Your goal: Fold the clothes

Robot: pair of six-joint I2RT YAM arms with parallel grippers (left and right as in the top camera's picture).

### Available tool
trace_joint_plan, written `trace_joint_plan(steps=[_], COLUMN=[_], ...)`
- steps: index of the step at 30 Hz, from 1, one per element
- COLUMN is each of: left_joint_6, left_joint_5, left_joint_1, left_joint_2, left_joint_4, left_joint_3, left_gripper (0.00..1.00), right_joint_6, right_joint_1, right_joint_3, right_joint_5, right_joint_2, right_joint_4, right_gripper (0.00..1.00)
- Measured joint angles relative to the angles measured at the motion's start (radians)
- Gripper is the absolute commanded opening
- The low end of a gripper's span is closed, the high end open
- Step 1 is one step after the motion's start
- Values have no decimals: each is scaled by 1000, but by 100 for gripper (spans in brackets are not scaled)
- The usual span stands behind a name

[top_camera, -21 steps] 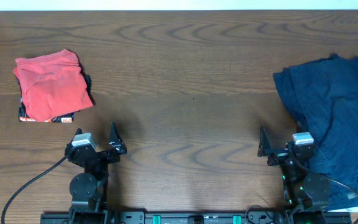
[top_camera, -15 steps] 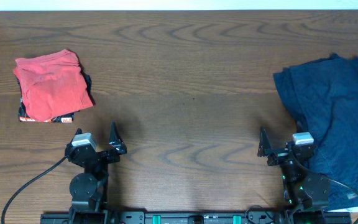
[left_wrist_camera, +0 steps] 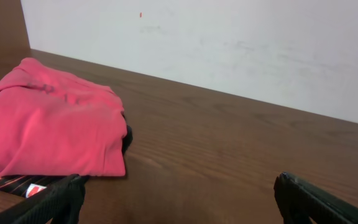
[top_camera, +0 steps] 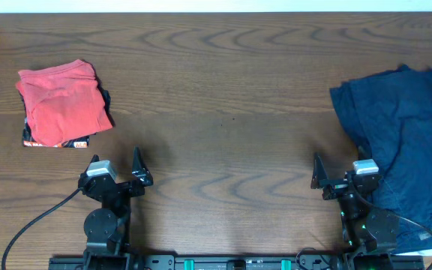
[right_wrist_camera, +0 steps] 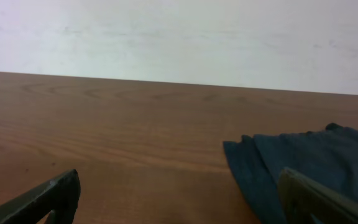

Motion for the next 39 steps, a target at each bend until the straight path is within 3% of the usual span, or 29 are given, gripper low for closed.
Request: trace_joint_plan(steps=[39], left_joint_6=[-1], left_joint_5=[0], left_joint_1=[0], left_joint_2=[1], left_joint_4=[-3], left_joint_3=[1], left_gripper=[98], right_joint_6=[32], right_joint_1=[0], right_joint_3=[0], right_joint_5=[0], right_joint_2=[9], right_joint_4=[0], right_gripper=[99])
